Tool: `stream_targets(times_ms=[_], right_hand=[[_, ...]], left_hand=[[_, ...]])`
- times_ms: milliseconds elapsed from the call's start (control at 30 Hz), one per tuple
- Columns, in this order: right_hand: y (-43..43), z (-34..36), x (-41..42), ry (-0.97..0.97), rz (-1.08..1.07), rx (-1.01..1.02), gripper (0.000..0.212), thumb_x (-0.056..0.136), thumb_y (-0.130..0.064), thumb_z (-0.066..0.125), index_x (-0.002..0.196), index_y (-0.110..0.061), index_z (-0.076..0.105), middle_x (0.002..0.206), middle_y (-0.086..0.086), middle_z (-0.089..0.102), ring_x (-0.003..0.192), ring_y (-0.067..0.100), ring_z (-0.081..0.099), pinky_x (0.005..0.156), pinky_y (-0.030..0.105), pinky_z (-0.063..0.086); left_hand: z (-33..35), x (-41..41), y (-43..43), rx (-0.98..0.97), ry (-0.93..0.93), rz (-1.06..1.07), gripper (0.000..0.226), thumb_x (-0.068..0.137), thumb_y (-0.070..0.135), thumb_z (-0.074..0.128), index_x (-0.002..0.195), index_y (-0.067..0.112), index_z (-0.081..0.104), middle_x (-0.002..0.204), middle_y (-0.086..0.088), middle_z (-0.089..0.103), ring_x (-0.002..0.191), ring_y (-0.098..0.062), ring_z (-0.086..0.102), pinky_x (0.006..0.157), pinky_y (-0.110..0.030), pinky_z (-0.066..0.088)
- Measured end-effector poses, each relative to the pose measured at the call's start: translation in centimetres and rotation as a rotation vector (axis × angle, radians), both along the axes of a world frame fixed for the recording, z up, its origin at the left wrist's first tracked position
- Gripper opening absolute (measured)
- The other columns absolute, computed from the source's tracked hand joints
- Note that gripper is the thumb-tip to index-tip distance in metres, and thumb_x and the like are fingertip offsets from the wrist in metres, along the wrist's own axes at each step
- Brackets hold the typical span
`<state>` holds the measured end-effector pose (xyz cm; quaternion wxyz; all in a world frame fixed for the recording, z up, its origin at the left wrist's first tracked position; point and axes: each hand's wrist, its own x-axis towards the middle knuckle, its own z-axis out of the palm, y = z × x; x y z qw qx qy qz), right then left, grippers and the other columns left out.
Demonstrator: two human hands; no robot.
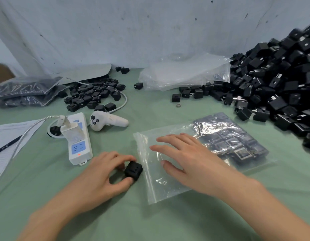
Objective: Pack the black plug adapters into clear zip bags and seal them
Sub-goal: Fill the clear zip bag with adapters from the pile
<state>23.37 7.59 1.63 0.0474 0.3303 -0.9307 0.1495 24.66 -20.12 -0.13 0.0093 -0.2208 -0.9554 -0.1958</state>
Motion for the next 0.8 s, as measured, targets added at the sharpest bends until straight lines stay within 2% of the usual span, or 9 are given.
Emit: stream_targets(times_ms=[100, 200, 333, 433, 533, 600, 700, 800], right_hand=[[-0.1, -0.1, 0.0, 0.010, 0.007, 0.007, 0.048, 0.105, -0.041, 0.039, 0.152, -0.035, 0.034, 0.155, -0.010, 0.038, 0.142, 0.013, 0.031, 0.121, 0.028, 0.013], [-0.4, 0.0, -0.1, 0.004, 0.008, 0.006, 0.054, 0.105, -0.048, 0.033, 0.157, -0.034, 0.023, 0.159, -0.013, 0.030, 0.146, 0.008, 0.022, 0.123, 0.027, 0.007], [-0.4, -0.2, -0.2, -0.023, 0.019, 0.040, 0.064, 0.102, -0.062, 0.019, 0.159, -0.032, 0.017, 0.165, -0.014, 0.020, 0.153, 0.009, 0.009, 0.124, 0.032, -0.004], [0.7, -0.1, -0.7, -0.033, -0.005, 0.048, 0.073, 0.096, -0.073, 0.013, 0.158, -0.035, 0.018, 0.165, -0.016, 0.017, 0.154, 0.010, -0.001, 0.125, 0.038, -0.009], [1.0, -0.1, -1.0, -0.062, 0.023, 0.039, 0.078, 0.091, -0.081, 0.016, 0.157, -0.040, 0.017, 0.165, -0.020, 0.014, 0.154, 0.008, -0.006, 0.124, 0.039, -0.010], [0.2, -0.3, -0.7, -0.067, 0.072, 0.042, 0.079, 0.091, -0.082, 0.021, 0.157, -0.039, 0.017, 0.165, -0.020, 0.015, 0.154, 0.008, -0.004, 0.124, 0.040, -0.009], [-1.0, -0.8, -0.4, -0.045, 0.107, 0.027, 0.077, 0.095, -0.076, 0.029, 0.158, -0.033, 0.017, 0.165, -0.015, 0.018, 0.154, 0.010, 0.002, 0.124, 0.039, -0.007], [-1.1, -0.5, -0.6, -0.021, 0.101, -0.032, 0.075, 0.097, -0.072, 0.033, 0.158, -0.032, 0.016, 0.165, -0.015, 0.018, 0.154, 0.009, 0.003, 0.124, 0.035, -0.009]], left_hand=[[0.1, -0.2, 0.7, 0.160, 0.027, 0.067, 0.041, 0.076, 0.071, 0.055, 0.109, 0.047, 0.060, 0.099, 0.018, 0.057, 0.102, -0.006, 0.053, 0.089, -0.020, 0.039], [0.1, -0.3, 2.6, 0.234, 0.076, 0.058, 0.036, 0.078, 0.069, 0.056, 0.107, 0.048, 0.060, 0.094, 0.016, 0.059, 0.095, -0.007, 0.056, 0.088, -0.024, 0.039], [-0.3, -0.2, 4.8, 0.087, 0.021, -0.069, 0.038, 0.084, 0.074, 0.048, 0.109, 0.047, 0.059, 0.099, 0.022, 0.059, 0.098, -0.001, 0.051, 0.095, -0.030, 0.035], [0.5, -0.5, 4.2, 0.030, -0.062, -0.173, 0.033, 0.090, 0.070, 0.047, 0.118, 0.054, 0.054, 0.110, 0.026, 0.058, 0.103, -0.004, 0.049, 0.097, -0.025, 0.030], [1.0, -0.9, 3.7, 0.019, -0.100, -0.202, 0.037, 0.090, 0.069, 0.045, 0.124, 0.058, 0.049, 0.118, 0.030, 0.056, 0.112, -0.004, 0.046, 0.099, -0.021, 0.028], [1.2, -1.2, 4.4, 0.008, -0.094, -0.212, 0.037, 0.087, 0.072, 0.044, 0.121, 0.058, 0.052, 0.115, 0.031, 0.055, 0.113, 0.000, 0.043, 0.101, -0.020, 0.027], [1.5, -1.9, 5.7, -0.034, -0.073, -0.236, 0.041, 0.084, 0.072, 0.049, 0.112, 0.044, 0.062, 0.119, 0.027, 0.053, 0.119, 0.003, 0.038, 0.105, -0.024, 0.027], [2.0, -2.4, 7.3, -0.064, -0.019, -0.275, 0.039, 0.085, 0.063, 0.045, 0.110, 0.038, 0.063, 0.125, 0.020, 0.055, 0.112, 0.004, 0.038, 0.101, -0.017, 0.028]])
